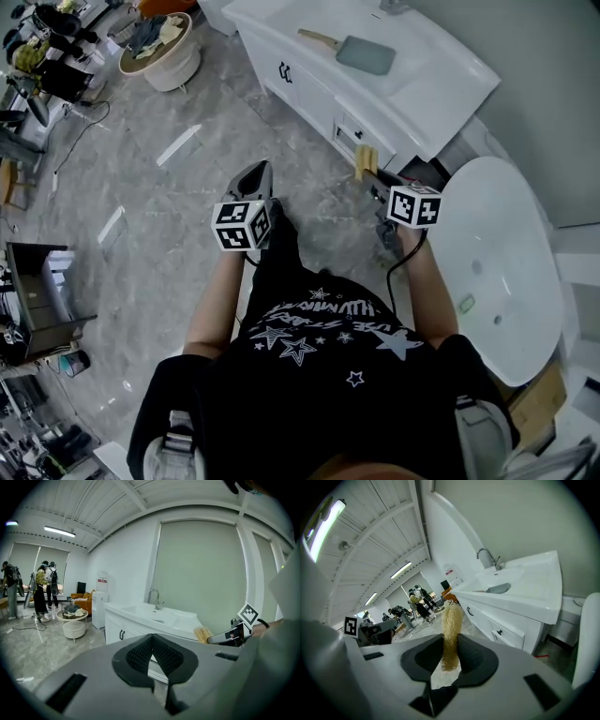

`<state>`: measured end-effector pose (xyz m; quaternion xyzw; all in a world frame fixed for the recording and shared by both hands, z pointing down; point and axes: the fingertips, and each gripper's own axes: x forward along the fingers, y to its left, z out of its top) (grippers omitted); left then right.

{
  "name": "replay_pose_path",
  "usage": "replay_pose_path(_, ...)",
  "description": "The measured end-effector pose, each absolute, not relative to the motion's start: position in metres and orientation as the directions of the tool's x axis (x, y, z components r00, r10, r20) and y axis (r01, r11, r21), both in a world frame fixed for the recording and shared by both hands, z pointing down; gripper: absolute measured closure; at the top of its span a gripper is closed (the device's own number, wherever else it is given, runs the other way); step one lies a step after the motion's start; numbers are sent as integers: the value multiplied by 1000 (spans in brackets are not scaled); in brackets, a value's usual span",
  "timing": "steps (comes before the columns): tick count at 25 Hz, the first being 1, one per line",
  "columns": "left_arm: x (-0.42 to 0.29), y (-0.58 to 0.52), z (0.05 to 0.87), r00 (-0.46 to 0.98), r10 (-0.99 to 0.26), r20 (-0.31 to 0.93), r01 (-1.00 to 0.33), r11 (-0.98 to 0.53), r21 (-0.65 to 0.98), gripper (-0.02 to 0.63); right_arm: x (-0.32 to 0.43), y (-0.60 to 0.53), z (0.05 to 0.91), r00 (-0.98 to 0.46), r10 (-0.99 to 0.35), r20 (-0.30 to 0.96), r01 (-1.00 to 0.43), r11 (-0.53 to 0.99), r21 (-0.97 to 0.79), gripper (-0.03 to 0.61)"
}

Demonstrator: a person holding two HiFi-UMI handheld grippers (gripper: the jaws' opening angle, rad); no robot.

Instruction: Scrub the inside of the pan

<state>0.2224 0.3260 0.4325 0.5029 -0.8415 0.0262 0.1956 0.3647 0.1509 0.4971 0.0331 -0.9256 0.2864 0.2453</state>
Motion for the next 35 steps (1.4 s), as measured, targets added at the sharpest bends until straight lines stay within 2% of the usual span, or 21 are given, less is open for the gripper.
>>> replay_pose_path(11, 105, 260, 450, -337, -870, 360, -888, 421, 187, 606, 264, 97, 507, -863, -11, 505, -297, 819, -490, 492)
replay_pose_path(24, -39, 175, 449, -162, -923, 350, -945, 248, 215, 606, 123, 51, 493, -839, -122, 531, -405, 792, -457, 491)
replay_pose_path(35, -118, 111, 449, -18, -938, 346, -969, 102, 225, 606, 51, 6, 491, -805, -234, 545, -513, 736, -441, 491)
